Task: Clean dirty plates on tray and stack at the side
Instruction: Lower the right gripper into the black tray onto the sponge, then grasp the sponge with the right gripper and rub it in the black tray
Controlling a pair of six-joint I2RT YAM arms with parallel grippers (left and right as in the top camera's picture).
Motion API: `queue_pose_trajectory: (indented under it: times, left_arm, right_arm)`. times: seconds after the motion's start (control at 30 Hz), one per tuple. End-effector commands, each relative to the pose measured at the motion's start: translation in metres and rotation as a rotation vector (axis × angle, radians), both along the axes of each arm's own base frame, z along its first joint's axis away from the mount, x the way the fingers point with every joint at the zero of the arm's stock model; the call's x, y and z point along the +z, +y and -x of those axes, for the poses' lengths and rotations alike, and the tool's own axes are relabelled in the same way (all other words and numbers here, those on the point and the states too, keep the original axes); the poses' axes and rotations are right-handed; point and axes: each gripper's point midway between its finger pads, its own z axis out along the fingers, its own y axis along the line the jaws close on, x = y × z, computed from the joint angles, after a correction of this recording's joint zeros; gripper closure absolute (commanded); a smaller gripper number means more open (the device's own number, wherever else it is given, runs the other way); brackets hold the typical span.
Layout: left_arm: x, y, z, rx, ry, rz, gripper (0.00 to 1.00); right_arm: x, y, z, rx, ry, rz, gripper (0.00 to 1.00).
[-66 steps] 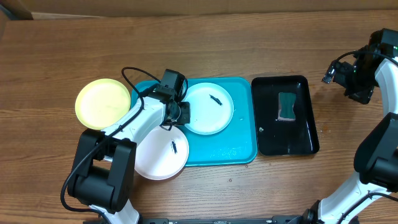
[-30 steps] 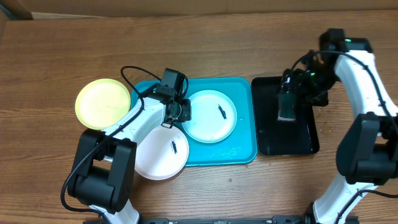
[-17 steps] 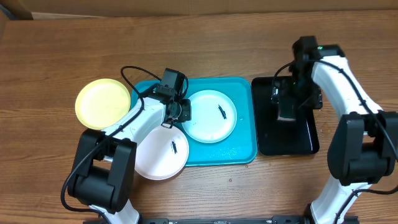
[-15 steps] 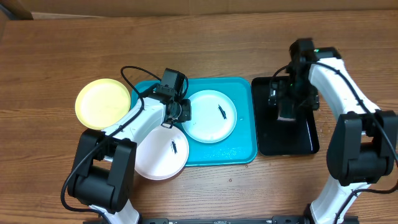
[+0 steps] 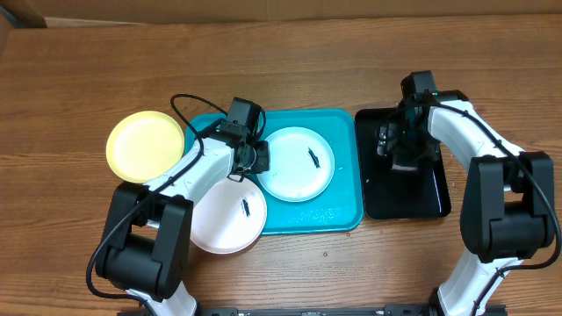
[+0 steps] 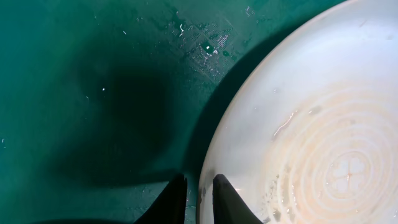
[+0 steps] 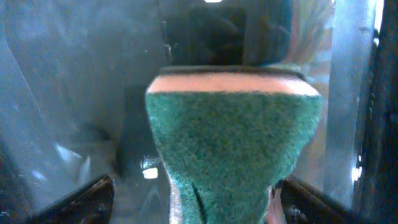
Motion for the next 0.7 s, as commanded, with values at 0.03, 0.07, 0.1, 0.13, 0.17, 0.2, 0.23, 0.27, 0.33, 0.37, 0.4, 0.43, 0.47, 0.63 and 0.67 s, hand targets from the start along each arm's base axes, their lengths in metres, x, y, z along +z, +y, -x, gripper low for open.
queue_pose_trajectory:
  times: [0.03, 0.07, 0.1, 0.13, 0.17, 0.2, 0.23, 0.27, 0.33, 0.37, 0.4, 0.43, 0.47, 0.63, 0.67]
  left_arm:
    - [0.002, 0.0, 0.002, 0.007, -0.008, -0.004, 0.82]
    - [0.002, 0.0, 0.002, 0.007, -0.008, -0.004, 0.82]
    - [0.002, 0.0, 0.001, 0.008, -0.009, -0.004, 0.82]
    - [0.002, 0.0, 0.001, 0.008, -0.009, -0.004, 0.82]
    - [0.002, 0.0, 0.001, 0.008, -0.009, -0.004, 0.82]
    - [0.002, 0.0, 0.001, 0.007, -0.009, -0.004, 0.82]
    - [0.002, 0.0, 0.001, 0.007, -0.009, -0.004, 0.82]
    - [0.002, 0.0, 0.001, 0.007, -0.009, -0.004, 0.82]
    - [0.002, 0.0, 0.001, 0.008, -0.01, -0.004, 0.82]
    - [0.002, 0.0, 0.001, 0.008, -0.01, -0.003, 0.82]
    - [0.002, 0.0, 0.001, 0.007, -0.01, -0.003, 0.82]
    - [0.002, 0.0, 0.001, 0.008, -0.01, -0.004, 0.82]
    - [0.002, 0.0, 0.001, 0.008, -0.009, -0.004, 0.82]
    - [0.002, 0.0, 0.002, 0.008, -0.008, -0.004, 0.82]
    - [0.002, 0.0, 0.002, 0.007, -0.008, -0.004, 0.82]
  right_arm:
    - [0.005, -0.004, 0.006, -0.011, -0.007, 0.015, 0.63]
    - [0.003, -0.004, 0.009, -0.011, 0.003, 0.014, 0.75]
    - [0.001, -0.004, 0.013, -0.011, 0.016, 0.014, 0.86]
    - [0.001, -0.004, 0.016, -0.011, 0.028, 0.015, 0.93]
    - [0.001, -0.004, 0.019, -0.011, 0.039, 0.016, 0.94]
    - [0.001, -0.004, 0.021, -0.011, 0.048, 0.016, 0.75]
    - [0.002, -0.004, 0.022, -0.01, 0.053, 0.016, 0.3]
    - [0.003, -0.004, 0.021, -0.01, 0.052, 0.013, 0.08]
    - [0.005, -0.002, 0.017, -0.009, 0.04, 0.003, 0.0]
    - [0.008, -0.002, 0.014, -0.01, 0.031, 0.003, 0.0]
    - [0.01, -0.002, 0.011, -0.01, 0.021, 0.003, 0.0]
    - [0.011, -0.002, 0.008, -0.012, 0.011, 0.002, 0.0]
    - [0.013, -0.003, 0.005, -0.013, 0.002, 0.002, 0.0]
    - [0.02, 0.002, -0.003, -0.012, -0.018, -0.023, 0.0]
    - [0.023, 0.002, -0.005, -0.012, -0.02, -0.023, 0.0]
